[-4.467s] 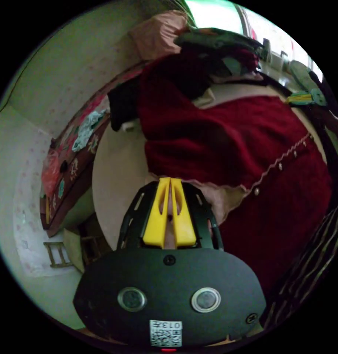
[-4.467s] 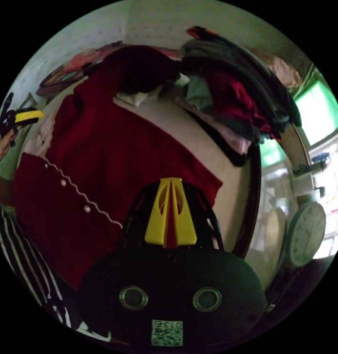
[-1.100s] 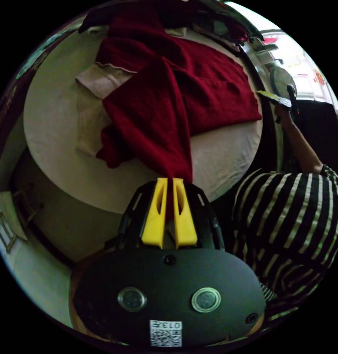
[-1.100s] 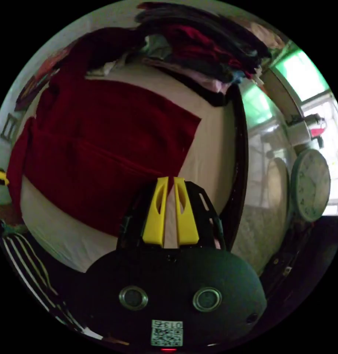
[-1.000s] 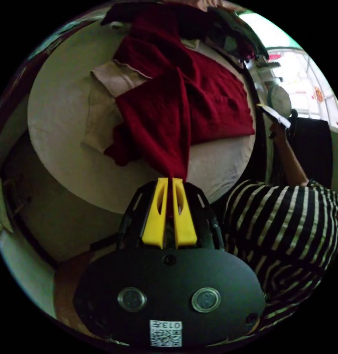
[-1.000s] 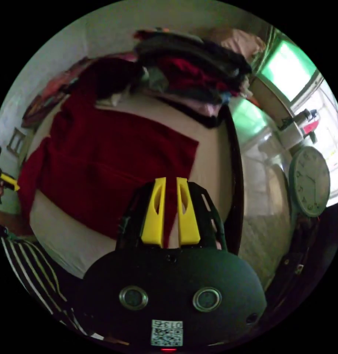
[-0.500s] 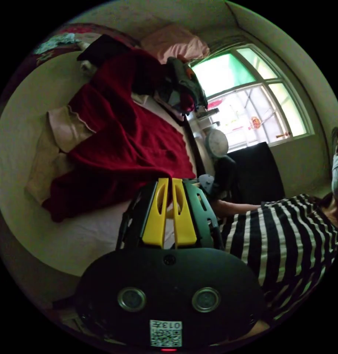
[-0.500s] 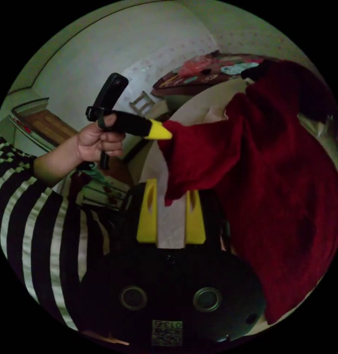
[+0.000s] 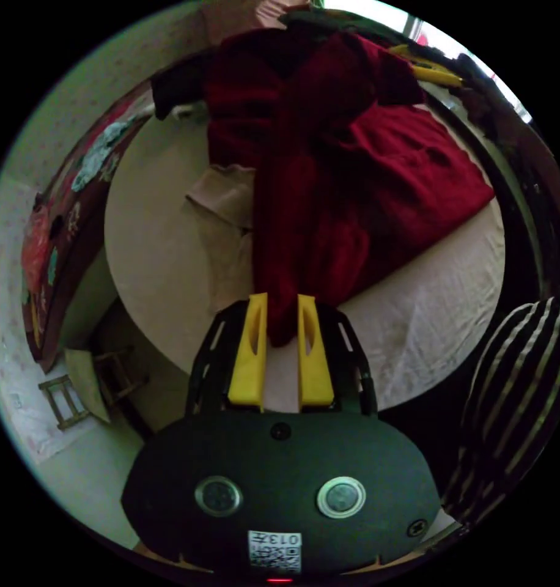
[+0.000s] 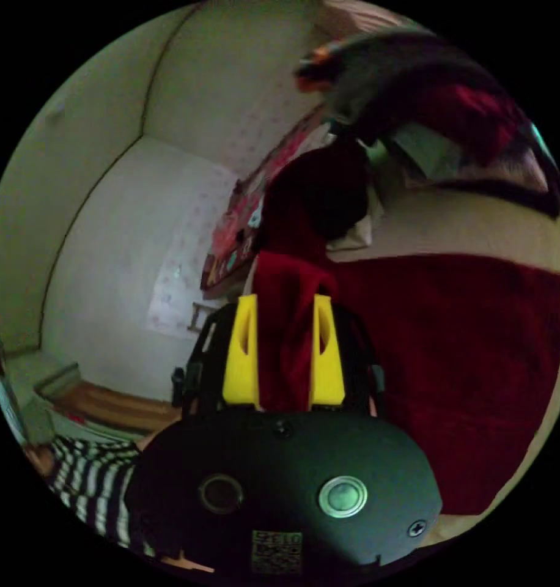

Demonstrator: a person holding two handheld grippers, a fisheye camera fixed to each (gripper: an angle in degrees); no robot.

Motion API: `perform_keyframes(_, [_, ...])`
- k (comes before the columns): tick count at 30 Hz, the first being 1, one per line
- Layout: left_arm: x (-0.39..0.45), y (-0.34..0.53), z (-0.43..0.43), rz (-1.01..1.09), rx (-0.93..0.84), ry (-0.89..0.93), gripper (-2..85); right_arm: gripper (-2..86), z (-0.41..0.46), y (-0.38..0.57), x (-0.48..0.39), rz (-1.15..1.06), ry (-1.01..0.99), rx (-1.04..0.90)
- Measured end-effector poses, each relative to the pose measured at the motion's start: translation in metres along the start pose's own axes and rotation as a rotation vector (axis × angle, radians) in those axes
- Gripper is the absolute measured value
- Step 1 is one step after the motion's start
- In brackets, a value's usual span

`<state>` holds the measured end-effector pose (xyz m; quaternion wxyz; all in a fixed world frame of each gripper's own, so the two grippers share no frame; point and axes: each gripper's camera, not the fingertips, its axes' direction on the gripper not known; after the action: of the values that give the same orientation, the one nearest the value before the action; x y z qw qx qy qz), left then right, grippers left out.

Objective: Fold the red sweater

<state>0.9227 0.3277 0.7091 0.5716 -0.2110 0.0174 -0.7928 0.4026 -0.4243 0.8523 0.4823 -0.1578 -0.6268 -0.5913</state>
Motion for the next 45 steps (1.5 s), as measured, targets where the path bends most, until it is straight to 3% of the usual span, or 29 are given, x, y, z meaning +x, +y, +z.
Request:
perform_keyframes(2, [-0.007, 0.001, 0.002, -0.049, 0.010, 0.044, 6.6, 8.9, -0.013, -0.002, 0.010, 0.034, -0.042, 0.027])
perform_keyframes(4, [-0.020, 0.005, -0.002, -0.130, 0.036, 0.118, 5.7, 7.5, -0.034, 0.005, 0.007, -0.012, 0.043, 0.083])
perform_keyframes(11, [-0.024, 0.008, -0.003, -0.176, 0.071, 0.252, 6.2, 6.7, -0.090, 0.082, 0.036, -0.075, 0.685, -0.084])
perform_keyframes(14, [-0.014, -0.002, 0.004, -0.124, 0.021, 0.211, 3.3, 6.7, -0.106, 0.114, 0.060, 0.029, 0.787, -0.101])
perform_keyframes(22, [-0.006, -0.005, -0.019, -0.097, -0.013, 0.218, 0.8, 7.8, -0.097, 0.130, 0.084, 0.167, 0.843, -0.064])
perform_keyframes(34, [0.023, -0.002, 0.007, -0.114, -0.118, 0.240, 0.8, 2.1, -0.080, 0.132, 0.052, -0.054, 0.947, -0.250])
perform_keyframes(38, [0.021, -0.006, -0.012, -0.179, -0.024, 0.245, 1.0, 5.3, -0.088, 0.129, 0.034, -0.054, 0.944, -0.196])
perform_keyframes(42, [0.032, -0.002, -0.052, -0.216, 0.162, 0.175, 0.6, 6.5, -0.096, 0.142, -0.002, -0.201, 0.984, -0.088])
perform_keyframes(45, [0.064, -0.026, -0.057, -0.136, 0.239, 0.169, 0.1, 4.7, -0.065, 0.153, -0.014, -0.338, 0.939, -0.166])
